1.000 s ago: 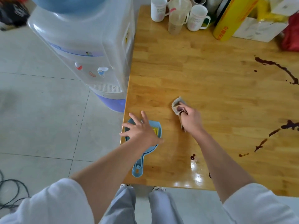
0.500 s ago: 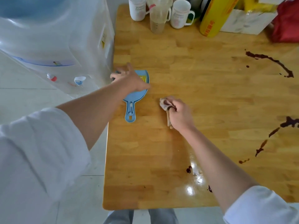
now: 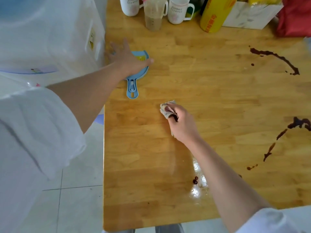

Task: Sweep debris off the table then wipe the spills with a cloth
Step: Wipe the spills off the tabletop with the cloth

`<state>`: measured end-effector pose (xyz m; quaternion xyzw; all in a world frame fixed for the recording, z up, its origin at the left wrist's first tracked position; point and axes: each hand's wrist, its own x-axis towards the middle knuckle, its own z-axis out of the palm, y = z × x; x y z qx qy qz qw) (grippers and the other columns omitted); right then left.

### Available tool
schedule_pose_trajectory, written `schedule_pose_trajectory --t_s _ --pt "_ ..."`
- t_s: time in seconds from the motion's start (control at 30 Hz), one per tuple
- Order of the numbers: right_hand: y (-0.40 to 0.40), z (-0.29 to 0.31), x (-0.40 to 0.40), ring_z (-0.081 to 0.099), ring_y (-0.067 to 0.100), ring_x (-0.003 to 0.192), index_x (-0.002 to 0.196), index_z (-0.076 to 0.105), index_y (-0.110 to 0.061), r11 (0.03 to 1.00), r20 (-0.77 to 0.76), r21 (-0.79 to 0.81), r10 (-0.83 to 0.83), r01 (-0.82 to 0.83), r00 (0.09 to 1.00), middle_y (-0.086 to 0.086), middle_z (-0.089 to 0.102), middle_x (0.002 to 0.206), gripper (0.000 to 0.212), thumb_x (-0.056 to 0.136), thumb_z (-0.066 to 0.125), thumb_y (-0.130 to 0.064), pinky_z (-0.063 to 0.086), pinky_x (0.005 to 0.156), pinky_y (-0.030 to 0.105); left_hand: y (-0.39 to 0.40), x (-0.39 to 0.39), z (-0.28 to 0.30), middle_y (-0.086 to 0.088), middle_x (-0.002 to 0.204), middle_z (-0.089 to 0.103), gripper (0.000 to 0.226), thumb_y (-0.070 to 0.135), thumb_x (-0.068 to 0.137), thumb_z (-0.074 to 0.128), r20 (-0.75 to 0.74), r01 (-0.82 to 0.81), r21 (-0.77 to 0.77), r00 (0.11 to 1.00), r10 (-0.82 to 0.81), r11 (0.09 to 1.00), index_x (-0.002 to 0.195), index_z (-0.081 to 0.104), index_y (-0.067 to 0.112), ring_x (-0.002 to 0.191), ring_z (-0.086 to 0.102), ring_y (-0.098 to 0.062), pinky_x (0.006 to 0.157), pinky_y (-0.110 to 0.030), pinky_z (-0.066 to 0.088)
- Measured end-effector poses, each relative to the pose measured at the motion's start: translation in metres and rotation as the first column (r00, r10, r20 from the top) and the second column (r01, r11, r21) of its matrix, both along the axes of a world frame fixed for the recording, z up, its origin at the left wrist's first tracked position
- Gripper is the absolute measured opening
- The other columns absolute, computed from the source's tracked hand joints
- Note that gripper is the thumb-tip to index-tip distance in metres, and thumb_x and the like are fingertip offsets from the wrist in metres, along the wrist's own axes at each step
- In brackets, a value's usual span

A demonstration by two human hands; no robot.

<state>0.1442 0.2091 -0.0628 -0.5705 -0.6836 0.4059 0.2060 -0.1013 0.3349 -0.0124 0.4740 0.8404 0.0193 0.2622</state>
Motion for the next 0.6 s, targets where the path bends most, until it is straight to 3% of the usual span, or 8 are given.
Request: schedule_pose_trajectory --t_s 0.1,0.23,0.3,0.37,0.43,0.5,0.53,0.6 --pt "-0.010 0.000 -0.011 0.055 0.017 0.123 0.130 0.062 -0.022 0.998 0.105 0.050 0.023 -0.028 0.994 -0.010 0.058 0.139 0.038 0.095 0.053 -0.010 0.047 0.098 0.027 -0.038 0.001 0.002 -0.015 0.163 -0.018 0.137 0.096 0.055 0.052 0.016 0.008 0.001 1.000 -0.008 1.000 0.154 -0.019 0.033 0.147 -0.009 -0.048 0.117 -0.062 0.015" --pt "-0.042 0.004 -0.039 0.052 0.012 0.126 0.123 0.067 -0.026 0.981 0.105 0.002 0.192 -0.194 0.976 -0.013 0.059 0.137 0.040 0.089 0.056 -0.010 0.043 0.099 0.025 -0.097 0.014 0.001 -0.011 0.163 -0.016 0.122 0.091 0.064 0.051 -0.069 0.172 -0.023 0.983 -0.173 0.985 0.155 -0.008 0.036 0.148 0.000 -0.046 0.115 -0.059 0.024" --pt "-0.068 0.005 -0.053 0.052 0.008 0.125 0.114 0.072 -0.030 0.901 0.115 -0.070 0.434 -0.428 0.894 -0.021 0.061 0.132 0.035 0.087 0.057 -0.016 0.042 0.106 0.030 -0.119 0.017 -0.002 -0.013 0.162 0.003 0.106 0.083 0.074 0.051 -0.109 0.198 -0.020 0.974 -0.199 0.980 0.155 0.008 0.031 0.145 0.014 -0.044 0.112 -0.054 0.031" --pt "-0.080 0.006 -0.042 0.056 0.003 0.119 0.107 0.075 -0.031 0.809 0.124 -0.123 0.587 -0.574 0.800 -0.025 0.064 0.126 0.030 0.086 0.058 -0.018 0.038 0.110 0.029 -0.133 0.012 -0.003 -0.016 0.145 0.035 0.081 0.066 0.084 0.055 -0.104 0.095 0.062 0.991 -0.088 0.994 0.145 0.031 0.019 0.131 0.038 -0.038 0.097 -0.048 0.044" --pt "-0.067 0.010 -0.012 0.063 -0.003 0.100 0.101 0.078 -0.031 0.885 0.134 -0.115 0.464 -0.451 0.876 -0.023 0.070 0.115 0.029 0.086 0.061 -0.013 0.048 0.099 0.026 -0.143 0.001 -0.004 -0.012 0.124 0.054 0.051 0.049 0.090 0.054 -0.098 0.036 0.134 0.995 -0.023 0.990 0.126 0.049 0.013 0.110 0.054 -0.031 0.080 -0.042 0.048" --pt "-0.043 0.015 0.020 0.064 -0.003 0.071 0.101 0.075 -0.037 0.986 0.169 -0.071 0.162 -0.152 0.972 -0.017 0.073 0.108 0.034 0.089 0.059 -0.009 0.053 0.063 0.019 -0.152 -0.009 -0.005 -0.006 0.107 0.062 0.030 0.040 0.093 0.050 -0.086 0.100 0.117 0.992 -0.090 0.988 0.106 0.061 0.016 0.090 0.057 -0.024 0.067 -0.036 0.042" --pt "-0.034 0.018 0.030 0.060 -0.002 0.061 0.103 0.073 -0.040 0.997 0.171 -0.071 -0.002 0.014 0.985 -0.015 0.073 0.107 0.036 0.091 0.057 -0.010 0.047 0.052 0.017 -0.159 -0.011 -0.006 -0.004 0.106 0.062 0.028 0.039 0.093 0.049 -0.071 0.145 0.098 0.988 -0.138 0.985 0.103 0.064 0.018 0.087 0.057 -0.023 0.066 -0.034 0.041" --pt "-0.026 0.019 0.022 0.058 -0.002 0.064 0.113 0.069 -0.039 0.972 0.145 -0.059 -0.215 0.226 0.966 -0.015 0.071 0.111 0.034 0.094 0.053 -0.015 0.046 0.056 0.017 -0.171 -0.012 -0.010 -0.003 0.119 0.058 0.030 0.039 0.095 0.051 -0.028 0.244 0.081 0.970 -0.243 0.966 0.116 0.065 0.023 0.103 0.057 -0.024 0.075 -0.036 0.046"
